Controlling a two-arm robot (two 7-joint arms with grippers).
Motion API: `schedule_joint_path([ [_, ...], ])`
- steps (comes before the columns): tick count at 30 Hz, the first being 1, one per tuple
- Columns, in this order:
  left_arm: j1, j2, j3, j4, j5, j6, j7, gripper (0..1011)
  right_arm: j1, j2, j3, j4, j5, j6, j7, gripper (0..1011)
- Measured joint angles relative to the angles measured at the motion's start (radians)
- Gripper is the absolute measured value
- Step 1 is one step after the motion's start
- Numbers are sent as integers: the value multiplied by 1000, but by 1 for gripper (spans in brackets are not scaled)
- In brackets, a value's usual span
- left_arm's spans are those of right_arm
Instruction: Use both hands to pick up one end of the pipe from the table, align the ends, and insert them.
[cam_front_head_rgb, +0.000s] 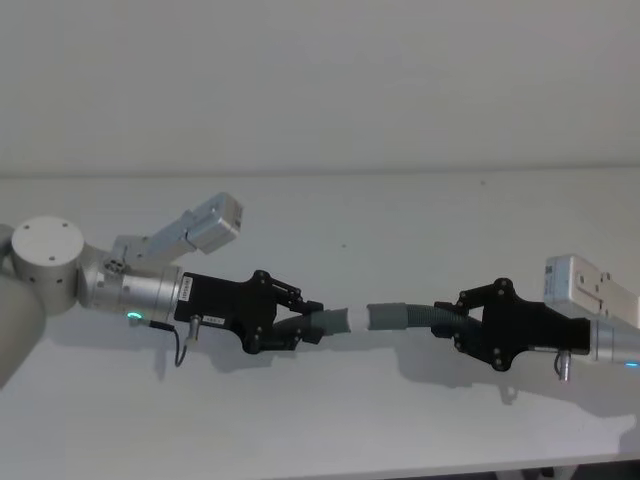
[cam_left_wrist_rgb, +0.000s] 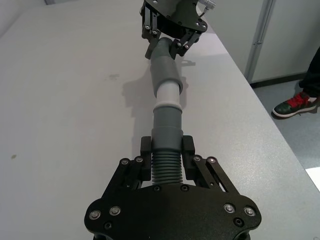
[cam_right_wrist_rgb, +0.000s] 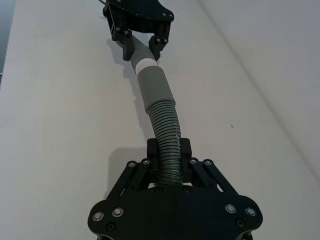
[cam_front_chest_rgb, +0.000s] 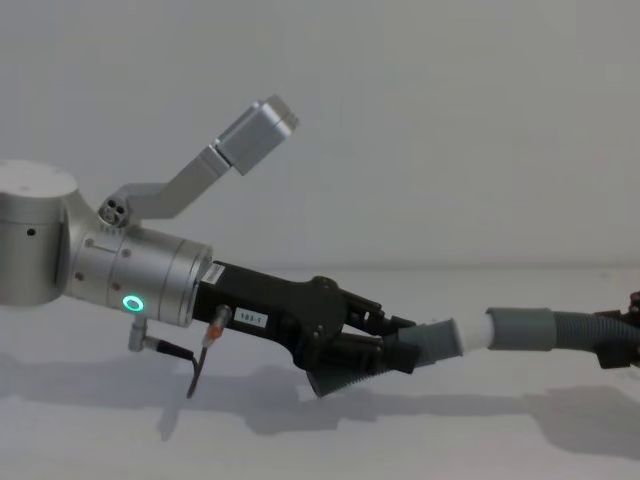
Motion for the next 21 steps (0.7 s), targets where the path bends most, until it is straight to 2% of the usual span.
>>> schedule_joint_path([
  [7,-4,-6,0,6,8,-2,-4,325,0,0,0,0,0,0,0,223],
  [21,5,6,-7,-26,17,11,4,325,0,0,0,0,0,0,0,223],
])
